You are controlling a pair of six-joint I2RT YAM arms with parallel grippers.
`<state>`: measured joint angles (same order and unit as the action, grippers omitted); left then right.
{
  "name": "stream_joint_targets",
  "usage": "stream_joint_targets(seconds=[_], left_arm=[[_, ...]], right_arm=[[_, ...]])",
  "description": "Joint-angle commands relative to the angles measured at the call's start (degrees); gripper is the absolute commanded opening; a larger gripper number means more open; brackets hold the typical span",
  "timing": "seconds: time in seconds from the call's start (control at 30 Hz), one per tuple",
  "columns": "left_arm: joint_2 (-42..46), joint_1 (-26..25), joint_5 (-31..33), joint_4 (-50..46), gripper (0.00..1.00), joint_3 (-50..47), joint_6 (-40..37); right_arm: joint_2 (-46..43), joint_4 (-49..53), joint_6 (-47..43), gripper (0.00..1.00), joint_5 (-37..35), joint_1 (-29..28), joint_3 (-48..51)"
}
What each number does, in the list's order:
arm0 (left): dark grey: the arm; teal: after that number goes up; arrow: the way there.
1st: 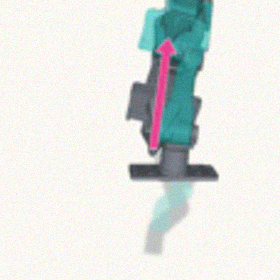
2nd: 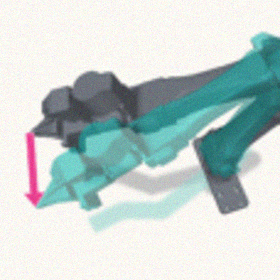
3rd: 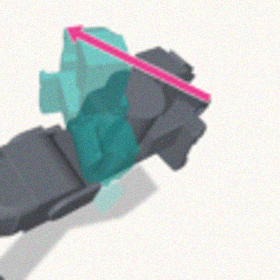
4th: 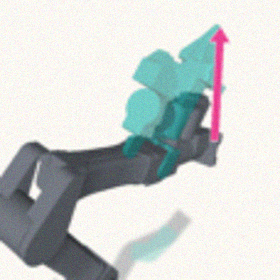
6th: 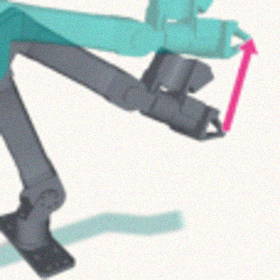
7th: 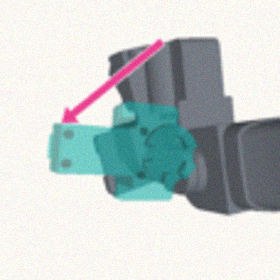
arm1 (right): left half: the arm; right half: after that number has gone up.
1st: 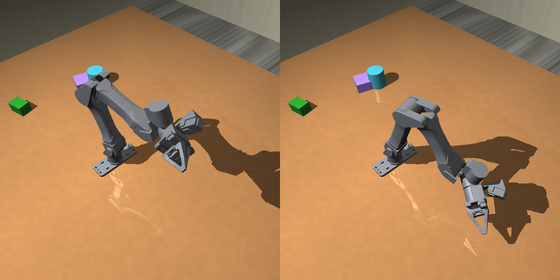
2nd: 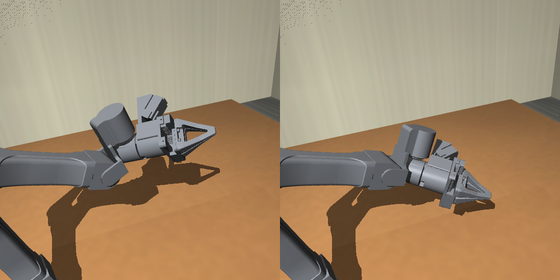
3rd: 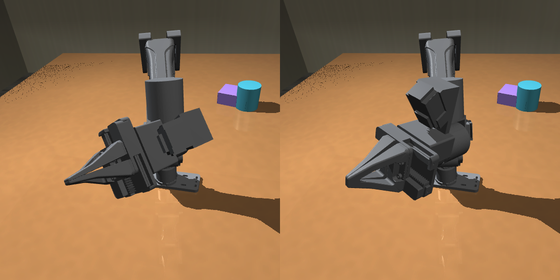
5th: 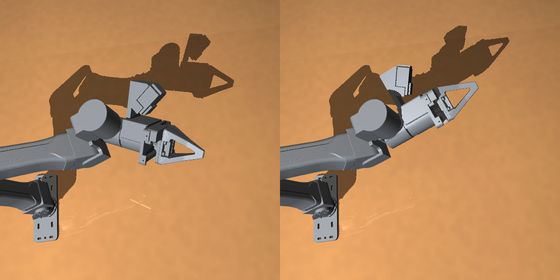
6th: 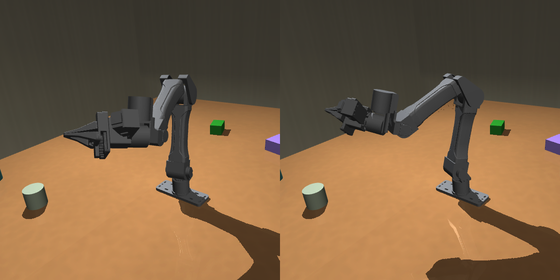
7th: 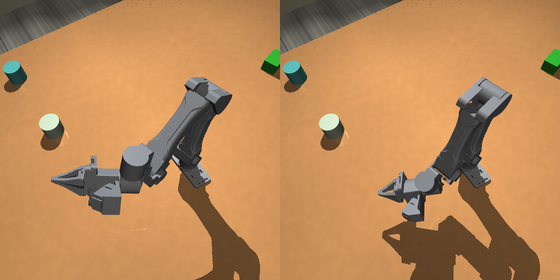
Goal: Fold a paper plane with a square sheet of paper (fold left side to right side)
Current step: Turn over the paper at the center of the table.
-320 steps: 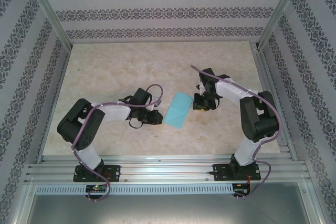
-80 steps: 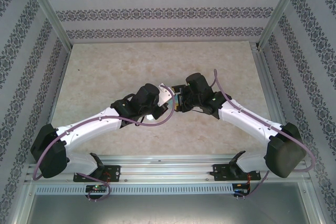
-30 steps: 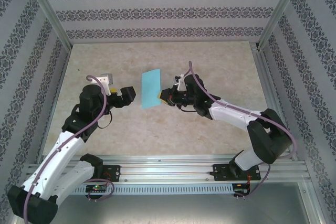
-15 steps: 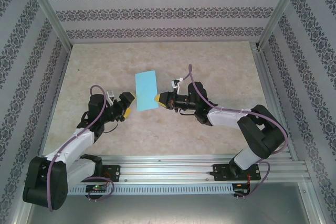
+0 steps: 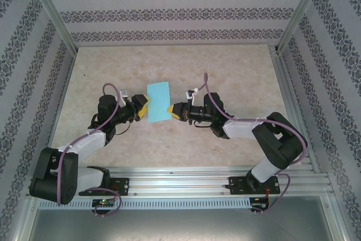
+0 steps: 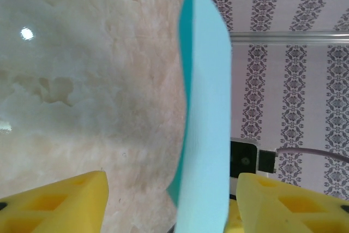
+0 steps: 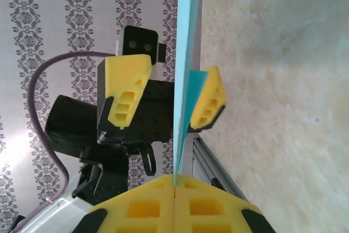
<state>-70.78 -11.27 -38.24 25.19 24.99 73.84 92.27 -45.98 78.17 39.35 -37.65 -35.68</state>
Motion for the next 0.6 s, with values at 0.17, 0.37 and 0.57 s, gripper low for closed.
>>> stream_joint_targets(seconds=[0.17,0.37,0.57], left_arm=[[-5.1,0.5,-2.4,3.5,0.38,4.0,-4.7],[-7.4,-0.1,-2.2,-1.0,0.2,5.1,-9.3],[-11.9,-2.1,-2.2,-3.1,0.04,7.0,-14.0]], right_arm=[[3.7,-4.4,0.1,0.0,0.7,-0.4,2.1],[5.7,-5.4,-0.5,0.0,0.9,0.3,3.6],[6.7,-5.6,-1.4,0.11,0.6,0.8,4.5]])
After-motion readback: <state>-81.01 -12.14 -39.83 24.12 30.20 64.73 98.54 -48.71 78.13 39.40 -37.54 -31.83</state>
